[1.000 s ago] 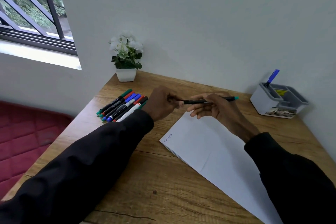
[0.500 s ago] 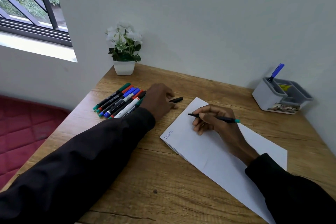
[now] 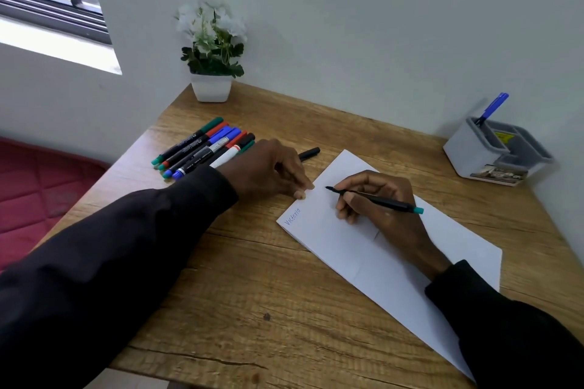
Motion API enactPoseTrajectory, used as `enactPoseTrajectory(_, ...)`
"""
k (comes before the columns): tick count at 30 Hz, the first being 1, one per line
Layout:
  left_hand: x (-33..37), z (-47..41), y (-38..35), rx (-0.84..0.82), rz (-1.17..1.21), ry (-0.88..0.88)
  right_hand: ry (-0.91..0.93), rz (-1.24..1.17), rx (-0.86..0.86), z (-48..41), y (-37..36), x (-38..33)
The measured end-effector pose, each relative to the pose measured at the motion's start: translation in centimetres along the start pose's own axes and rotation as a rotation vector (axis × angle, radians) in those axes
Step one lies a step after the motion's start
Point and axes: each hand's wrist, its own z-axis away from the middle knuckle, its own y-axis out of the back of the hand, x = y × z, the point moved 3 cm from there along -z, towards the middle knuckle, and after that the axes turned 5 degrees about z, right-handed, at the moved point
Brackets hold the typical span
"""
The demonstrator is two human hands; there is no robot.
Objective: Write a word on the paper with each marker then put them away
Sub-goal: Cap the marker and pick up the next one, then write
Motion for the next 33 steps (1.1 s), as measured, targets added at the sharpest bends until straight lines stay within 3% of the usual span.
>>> enactPoseTrajectory(4, -0.1, -0.1, -0.4, -0.038, -0.015, 0.010, 0.020, 0.114, -0.001, -0.1, -0.6, -0.4)
enactPoseTrajectory(11, -0.2, -0.2, -0.4, -0.038, 0.000, 0.008, 0.002, -0.122, -0.150, -0.4, -2.3, -1.9)
enactPoseTrajectory(14, -0.3, -0.2, -0.4, -0.042, -0.004, -0.010, 0.024, -0.063, -0.189, -0.7, -2.8, -2.0)
enactPoseTrajectory(33, -0.8, -0.4, -0.3, -0.068, 0.003, -0.066, 0.030, 0.115, -0.026, -0.7, -3.8, -1.5)
